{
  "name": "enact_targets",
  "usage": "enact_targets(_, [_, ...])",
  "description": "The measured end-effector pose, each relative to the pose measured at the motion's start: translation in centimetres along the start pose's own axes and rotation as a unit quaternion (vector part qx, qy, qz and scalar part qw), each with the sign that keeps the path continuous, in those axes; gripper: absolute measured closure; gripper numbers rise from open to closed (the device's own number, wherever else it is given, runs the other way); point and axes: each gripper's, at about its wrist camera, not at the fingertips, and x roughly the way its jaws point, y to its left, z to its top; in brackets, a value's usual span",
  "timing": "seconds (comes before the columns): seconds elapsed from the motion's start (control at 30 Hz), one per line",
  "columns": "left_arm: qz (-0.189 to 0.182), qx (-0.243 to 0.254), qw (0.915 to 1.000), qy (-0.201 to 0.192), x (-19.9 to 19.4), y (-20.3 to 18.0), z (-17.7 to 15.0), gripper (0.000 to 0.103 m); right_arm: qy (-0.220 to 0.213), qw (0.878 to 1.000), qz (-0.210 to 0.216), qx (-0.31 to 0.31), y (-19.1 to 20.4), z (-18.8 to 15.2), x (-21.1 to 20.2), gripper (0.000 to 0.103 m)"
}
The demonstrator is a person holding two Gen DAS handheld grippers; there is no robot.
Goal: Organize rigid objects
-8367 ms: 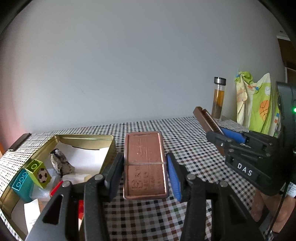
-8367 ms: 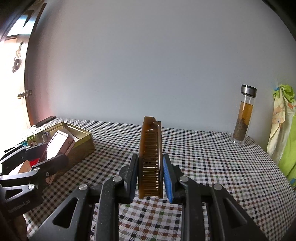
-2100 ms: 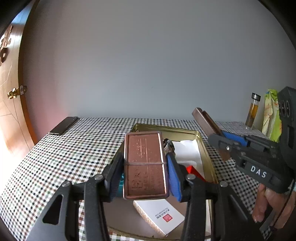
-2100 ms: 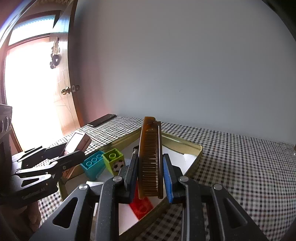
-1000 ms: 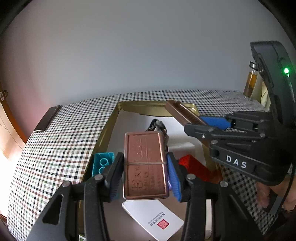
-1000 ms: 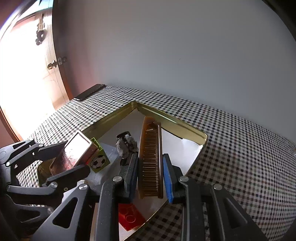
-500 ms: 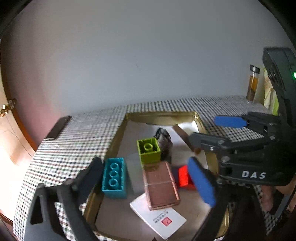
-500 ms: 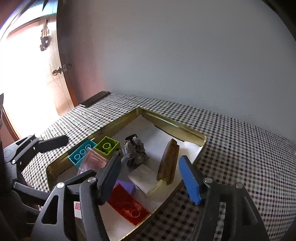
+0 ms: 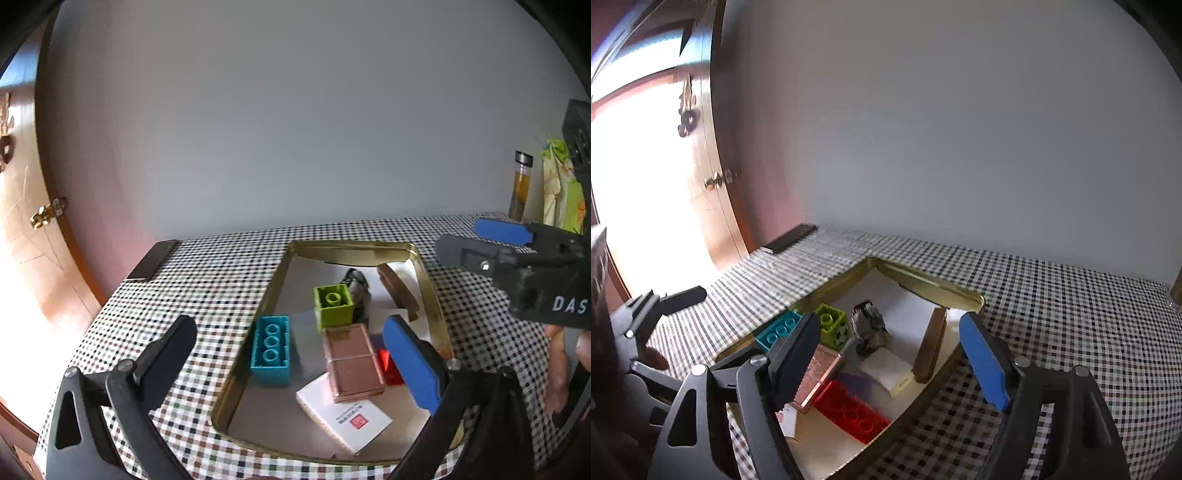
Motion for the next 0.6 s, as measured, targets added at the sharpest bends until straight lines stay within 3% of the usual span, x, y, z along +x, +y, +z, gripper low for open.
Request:
enact_targets(0.37, [0.012, -0.031, 0.9994, -0.002, 0.4, 1.5, -0.3, 0.001, 0.017, 1.0, 0.016, -0.004, 0.5, -1.4, 1.2, 0.021])
enact_targets(0.6, [0.002, -0.021, 0.9998, -0.004, 0.2, 0.9, -0.4, 0.001, 0.021, 1.0, 0.02, -0.005, 0.4, -1.9, 1.2, 0.021])
